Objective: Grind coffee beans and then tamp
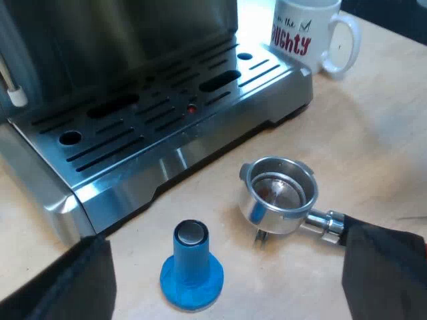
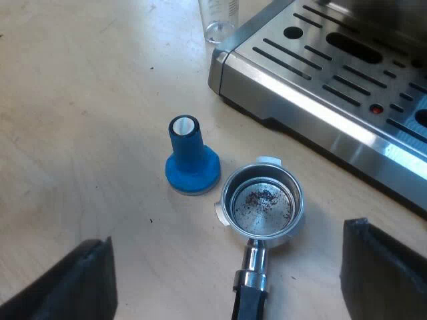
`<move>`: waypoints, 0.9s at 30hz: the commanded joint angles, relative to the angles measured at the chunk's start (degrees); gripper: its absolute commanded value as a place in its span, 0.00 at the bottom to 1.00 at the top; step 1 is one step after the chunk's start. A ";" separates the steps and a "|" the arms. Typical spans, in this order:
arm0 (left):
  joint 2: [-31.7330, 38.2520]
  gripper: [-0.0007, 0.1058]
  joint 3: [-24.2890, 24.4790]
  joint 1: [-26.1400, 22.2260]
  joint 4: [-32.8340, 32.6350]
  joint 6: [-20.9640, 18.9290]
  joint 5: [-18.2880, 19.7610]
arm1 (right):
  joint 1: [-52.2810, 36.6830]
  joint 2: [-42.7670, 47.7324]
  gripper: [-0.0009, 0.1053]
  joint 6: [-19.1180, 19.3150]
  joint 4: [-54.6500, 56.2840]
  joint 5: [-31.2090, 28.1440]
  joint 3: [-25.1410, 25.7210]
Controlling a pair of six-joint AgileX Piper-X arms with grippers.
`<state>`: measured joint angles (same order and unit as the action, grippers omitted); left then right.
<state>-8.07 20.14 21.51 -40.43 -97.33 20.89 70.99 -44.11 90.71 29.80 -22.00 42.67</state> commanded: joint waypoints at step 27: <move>-35.75 0.55 0.18 7.45 24.55 2.84 -4.49 | 0.03 0.44 0.68 0.87 -0.45 -0.48 0.55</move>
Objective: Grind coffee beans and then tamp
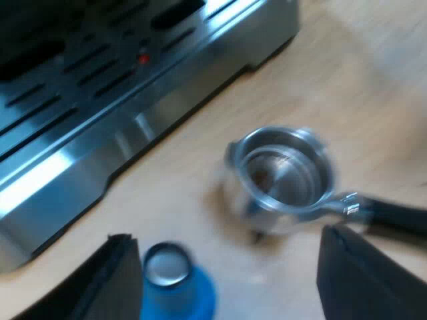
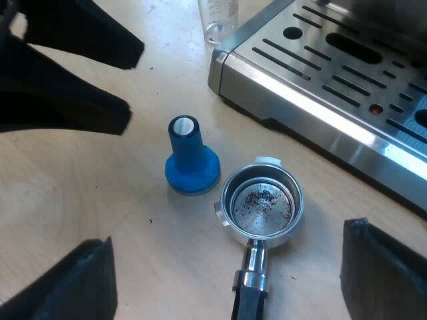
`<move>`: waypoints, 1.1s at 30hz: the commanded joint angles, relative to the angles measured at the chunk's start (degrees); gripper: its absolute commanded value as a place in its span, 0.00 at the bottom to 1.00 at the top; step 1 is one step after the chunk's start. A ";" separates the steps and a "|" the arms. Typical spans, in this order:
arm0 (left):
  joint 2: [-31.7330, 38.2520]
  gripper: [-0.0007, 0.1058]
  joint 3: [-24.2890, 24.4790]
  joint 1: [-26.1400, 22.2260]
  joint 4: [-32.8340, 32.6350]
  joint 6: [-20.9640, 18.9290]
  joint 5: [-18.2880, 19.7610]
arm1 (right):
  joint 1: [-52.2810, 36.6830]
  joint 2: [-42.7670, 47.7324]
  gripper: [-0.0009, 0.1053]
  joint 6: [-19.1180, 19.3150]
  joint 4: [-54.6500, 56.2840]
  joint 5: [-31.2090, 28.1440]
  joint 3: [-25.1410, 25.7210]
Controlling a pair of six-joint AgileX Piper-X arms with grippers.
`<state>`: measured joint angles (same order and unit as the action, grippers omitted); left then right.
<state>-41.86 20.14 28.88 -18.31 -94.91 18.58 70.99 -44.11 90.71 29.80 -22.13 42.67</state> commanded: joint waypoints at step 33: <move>-28.82 0.55 0.18 0.08 19.44 0.42 -5.17 | 0.03 0.44 0.68 0.87 -0.45 -0.36 0.55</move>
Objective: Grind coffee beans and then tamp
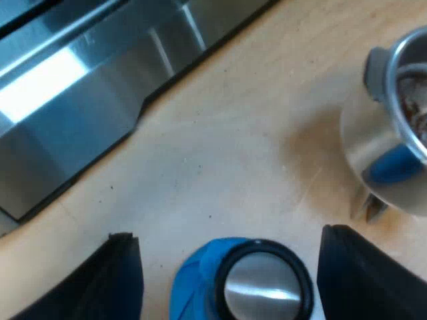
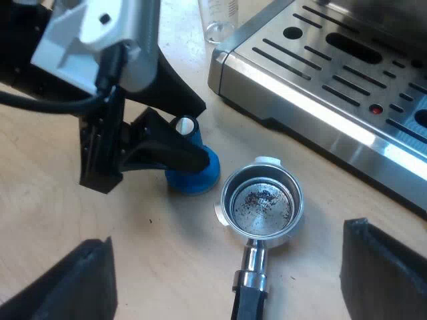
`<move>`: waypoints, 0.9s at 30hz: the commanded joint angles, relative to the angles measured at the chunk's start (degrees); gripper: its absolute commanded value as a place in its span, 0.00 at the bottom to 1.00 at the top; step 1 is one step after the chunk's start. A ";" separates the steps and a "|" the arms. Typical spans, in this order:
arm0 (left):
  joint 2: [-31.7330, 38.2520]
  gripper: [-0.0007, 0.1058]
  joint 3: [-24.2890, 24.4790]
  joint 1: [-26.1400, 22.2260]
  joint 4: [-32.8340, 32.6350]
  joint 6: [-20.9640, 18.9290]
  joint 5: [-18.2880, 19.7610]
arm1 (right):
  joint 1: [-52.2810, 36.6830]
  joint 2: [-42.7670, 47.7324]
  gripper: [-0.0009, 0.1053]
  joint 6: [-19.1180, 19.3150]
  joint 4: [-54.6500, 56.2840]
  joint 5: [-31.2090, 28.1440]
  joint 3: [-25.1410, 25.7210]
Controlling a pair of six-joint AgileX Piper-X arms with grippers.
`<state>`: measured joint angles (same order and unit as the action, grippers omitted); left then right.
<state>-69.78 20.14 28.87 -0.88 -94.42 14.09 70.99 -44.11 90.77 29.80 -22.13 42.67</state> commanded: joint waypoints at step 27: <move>9.68 0.07 0.18 0.09 -2.25 -0.22 -0.03 | 0.03 0.44 0.68 0.80 -0.45 -0.36 0.55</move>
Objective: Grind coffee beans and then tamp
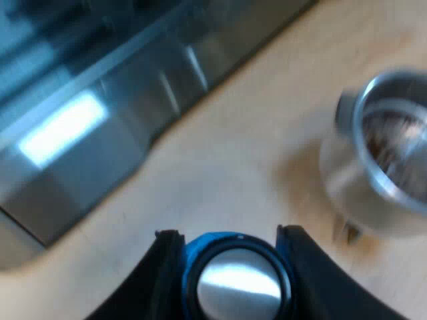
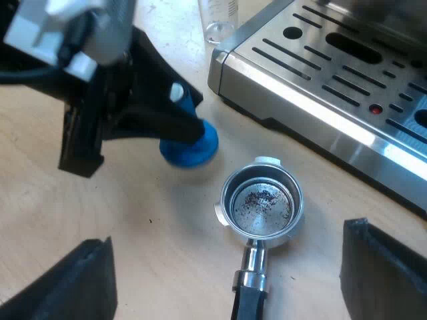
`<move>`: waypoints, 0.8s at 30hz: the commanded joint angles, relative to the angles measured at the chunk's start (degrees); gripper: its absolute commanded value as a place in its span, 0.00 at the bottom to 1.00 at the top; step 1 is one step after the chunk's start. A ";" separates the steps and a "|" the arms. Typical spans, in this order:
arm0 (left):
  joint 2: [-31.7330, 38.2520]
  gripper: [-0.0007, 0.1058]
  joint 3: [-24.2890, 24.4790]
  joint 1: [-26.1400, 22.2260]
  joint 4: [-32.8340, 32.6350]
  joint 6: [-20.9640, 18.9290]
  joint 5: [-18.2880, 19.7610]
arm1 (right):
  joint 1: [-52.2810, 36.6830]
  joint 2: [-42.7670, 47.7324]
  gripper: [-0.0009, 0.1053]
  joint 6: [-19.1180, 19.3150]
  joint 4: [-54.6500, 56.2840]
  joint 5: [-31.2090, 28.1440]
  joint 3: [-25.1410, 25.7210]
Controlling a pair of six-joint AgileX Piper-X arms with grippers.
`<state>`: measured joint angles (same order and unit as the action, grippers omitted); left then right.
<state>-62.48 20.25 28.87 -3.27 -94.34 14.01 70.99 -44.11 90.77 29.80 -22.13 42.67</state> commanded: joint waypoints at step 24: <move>23.94 0.07 0.34 0.09 -14.61 -0.30 2.24 | -0.16 7.86 0.68 -3.81 1.65 -1.48 -8.60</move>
<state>-39.38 20.14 28.87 -16.98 -94.34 15.41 70.99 -37.67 87.28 32.95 -23.36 34.99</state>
